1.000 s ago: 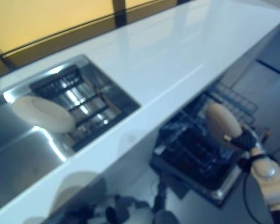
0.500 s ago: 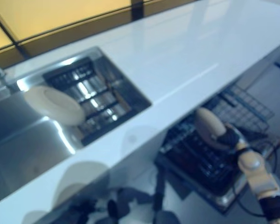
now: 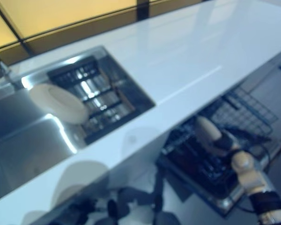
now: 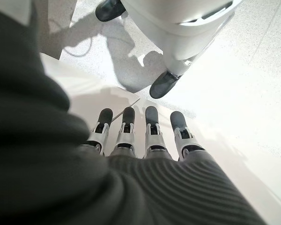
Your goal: Take plates into dishwasher
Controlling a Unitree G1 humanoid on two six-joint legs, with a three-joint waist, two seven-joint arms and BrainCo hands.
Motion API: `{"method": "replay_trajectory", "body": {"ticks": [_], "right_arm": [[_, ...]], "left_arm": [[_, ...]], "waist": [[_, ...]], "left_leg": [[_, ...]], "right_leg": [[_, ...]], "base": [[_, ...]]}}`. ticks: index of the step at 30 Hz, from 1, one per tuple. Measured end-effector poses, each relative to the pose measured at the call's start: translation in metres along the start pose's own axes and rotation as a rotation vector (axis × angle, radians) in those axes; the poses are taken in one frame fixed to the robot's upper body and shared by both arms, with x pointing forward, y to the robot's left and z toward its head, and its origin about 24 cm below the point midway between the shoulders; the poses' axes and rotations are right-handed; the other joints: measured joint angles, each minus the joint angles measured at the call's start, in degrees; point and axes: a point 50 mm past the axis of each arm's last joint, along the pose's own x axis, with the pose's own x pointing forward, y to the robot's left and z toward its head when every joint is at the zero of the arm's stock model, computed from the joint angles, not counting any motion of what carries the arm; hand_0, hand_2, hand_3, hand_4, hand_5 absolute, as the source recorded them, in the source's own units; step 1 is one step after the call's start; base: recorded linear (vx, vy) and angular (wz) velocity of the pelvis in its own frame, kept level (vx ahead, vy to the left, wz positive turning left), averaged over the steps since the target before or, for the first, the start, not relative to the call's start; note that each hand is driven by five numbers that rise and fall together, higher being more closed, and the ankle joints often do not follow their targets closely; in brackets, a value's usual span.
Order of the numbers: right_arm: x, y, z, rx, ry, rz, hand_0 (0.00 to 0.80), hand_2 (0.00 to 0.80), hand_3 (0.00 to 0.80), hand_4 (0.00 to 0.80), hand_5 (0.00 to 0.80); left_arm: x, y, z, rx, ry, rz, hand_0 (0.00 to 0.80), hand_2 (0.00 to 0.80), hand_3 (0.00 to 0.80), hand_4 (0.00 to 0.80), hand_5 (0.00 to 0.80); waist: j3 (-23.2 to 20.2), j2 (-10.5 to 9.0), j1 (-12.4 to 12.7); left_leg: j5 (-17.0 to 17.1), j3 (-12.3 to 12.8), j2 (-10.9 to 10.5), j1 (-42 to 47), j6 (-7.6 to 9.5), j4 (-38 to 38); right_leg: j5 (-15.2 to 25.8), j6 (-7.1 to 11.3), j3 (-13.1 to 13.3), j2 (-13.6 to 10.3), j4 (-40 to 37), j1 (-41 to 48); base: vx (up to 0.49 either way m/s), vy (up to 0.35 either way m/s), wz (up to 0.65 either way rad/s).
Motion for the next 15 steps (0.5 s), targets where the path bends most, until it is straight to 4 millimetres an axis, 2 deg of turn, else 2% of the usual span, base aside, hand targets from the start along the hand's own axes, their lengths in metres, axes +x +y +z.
{"method": "replay_trajectory", "body": {"ticks": [7, 15], "right_arm": [[0.003, 0.0, -0.012, -0.018, 0.065, -0.003, 0.8, 0.8, 0.8, 0.8, 0.8], [0.012, 0.001, -0.012, -0.038, 0.106, -0.017, 0.8, 0.8, 0.8, 0.8, 0.8]], "left_arm": [[0.0, 0.001, 0.003, 0.002, -0.008, 0.001, 0.0, 0.0, 0.0, 0.0, 0.0], [0.0, 0.003, 0.007, 0.005, -0.02, -0.001, 0.0, 0.0, 0.0, 0.0, 0.0]], "waist": [[0.6, 0.56, 1.1], [1.3, 0.65, 1.2]], "left_leg": [[0.0, -0.2, 0.0, -0.1, 0.0, 0.0], [0.1, -0.5, 0.0, -0.2, -0.02, 0.0]], "right_leg": [[-0.1, -0.08, -0.1, 0.0, 0.0, 0.1], [-0.1, -0.08, -0.2, 0.0, 0.0, 0.1]], "base": [[0.0, 0.0, 0.0], [0.0, 0.0, 0.0]]}}
